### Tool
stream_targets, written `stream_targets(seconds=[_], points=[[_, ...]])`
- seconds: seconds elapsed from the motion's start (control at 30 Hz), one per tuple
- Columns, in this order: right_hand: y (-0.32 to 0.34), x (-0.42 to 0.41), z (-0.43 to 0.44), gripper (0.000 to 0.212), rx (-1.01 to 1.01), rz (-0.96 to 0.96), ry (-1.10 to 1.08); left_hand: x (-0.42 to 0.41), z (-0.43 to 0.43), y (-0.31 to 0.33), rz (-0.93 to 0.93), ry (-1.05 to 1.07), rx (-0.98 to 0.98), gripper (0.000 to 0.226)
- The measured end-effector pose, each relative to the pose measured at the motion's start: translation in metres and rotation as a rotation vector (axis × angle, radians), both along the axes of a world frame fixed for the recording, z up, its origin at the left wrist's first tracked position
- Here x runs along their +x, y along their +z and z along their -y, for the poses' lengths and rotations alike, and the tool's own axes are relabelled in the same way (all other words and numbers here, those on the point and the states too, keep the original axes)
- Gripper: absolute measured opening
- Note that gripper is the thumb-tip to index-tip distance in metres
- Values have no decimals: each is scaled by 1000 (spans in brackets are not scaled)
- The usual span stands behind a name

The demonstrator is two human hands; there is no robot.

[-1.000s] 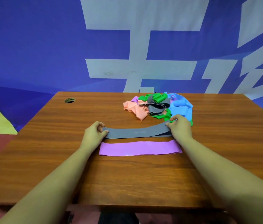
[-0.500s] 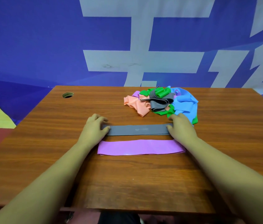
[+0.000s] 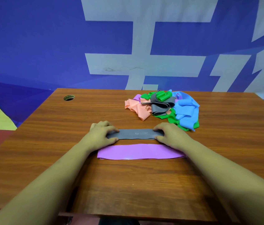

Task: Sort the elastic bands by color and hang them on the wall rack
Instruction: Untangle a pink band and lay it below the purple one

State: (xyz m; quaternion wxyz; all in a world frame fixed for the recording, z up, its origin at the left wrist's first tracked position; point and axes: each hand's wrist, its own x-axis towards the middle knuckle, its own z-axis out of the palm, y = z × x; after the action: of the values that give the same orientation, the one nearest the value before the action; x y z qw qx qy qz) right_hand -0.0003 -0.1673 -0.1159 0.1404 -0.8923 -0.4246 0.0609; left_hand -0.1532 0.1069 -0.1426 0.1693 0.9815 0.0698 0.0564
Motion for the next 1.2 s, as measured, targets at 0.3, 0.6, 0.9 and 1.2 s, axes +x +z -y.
stream_targets(seconds=[0.3, 0.6, 0.9, 1.2], points=[[9, 23, -58, 41, 200, -64, -277, 81, 31, 22, 172, 202, -249, 7], [-14, 57, -90, 38, 238, -182, -391, 156, 44, -4, 89, 440, -568, 26], [11, 56, -80, 8, 602, -400, -346, 144, 50, 13, 316, 311, -985, 15], [114, 26, -59, 10, 833, -447, -247, 110, 58, 111, 487, 154, -1121, 13]])
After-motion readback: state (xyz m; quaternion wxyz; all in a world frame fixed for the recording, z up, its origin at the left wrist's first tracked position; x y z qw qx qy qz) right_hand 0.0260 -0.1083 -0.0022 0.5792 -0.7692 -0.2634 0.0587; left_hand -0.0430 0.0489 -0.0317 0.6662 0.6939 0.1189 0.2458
